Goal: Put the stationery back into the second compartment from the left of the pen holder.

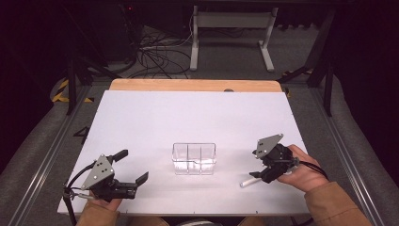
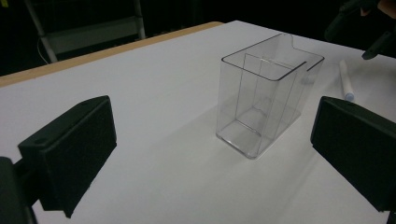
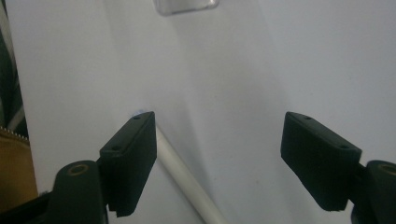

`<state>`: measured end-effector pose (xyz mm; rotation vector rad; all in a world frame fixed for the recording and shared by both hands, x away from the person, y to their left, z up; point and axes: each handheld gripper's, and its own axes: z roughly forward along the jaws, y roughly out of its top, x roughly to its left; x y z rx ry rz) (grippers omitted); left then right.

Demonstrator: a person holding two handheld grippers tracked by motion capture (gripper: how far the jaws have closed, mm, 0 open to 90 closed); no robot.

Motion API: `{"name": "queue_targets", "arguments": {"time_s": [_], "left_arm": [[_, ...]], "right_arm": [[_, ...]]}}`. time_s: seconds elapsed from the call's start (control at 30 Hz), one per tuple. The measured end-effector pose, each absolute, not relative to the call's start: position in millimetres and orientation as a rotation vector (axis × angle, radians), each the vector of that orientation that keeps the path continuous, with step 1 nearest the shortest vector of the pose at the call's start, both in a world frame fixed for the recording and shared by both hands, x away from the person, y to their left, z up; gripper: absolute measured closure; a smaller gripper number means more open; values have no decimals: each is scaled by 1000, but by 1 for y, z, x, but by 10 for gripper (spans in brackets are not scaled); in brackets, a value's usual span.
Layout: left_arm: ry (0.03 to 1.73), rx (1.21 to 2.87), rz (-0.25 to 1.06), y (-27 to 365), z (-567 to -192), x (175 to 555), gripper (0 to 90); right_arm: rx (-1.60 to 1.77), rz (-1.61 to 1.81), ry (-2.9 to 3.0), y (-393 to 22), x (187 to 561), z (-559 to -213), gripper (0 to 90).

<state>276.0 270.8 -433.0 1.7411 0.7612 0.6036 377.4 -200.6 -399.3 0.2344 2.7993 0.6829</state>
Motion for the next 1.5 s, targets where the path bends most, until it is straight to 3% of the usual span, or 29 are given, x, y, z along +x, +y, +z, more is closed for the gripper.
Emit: {"name": "queue_targets", "arguments": {"time_s": [0.73, 1.5], "left_arm": [[776, 1736, 603, 273, -434, 274, 9], [765, 1742, 602, 272, -434, 274, 9]], "right_arm": [[98, 300, 3021, -188, 382, -427, 450], [-143, 113, 2998, -180, 377, -438, 758]]}}
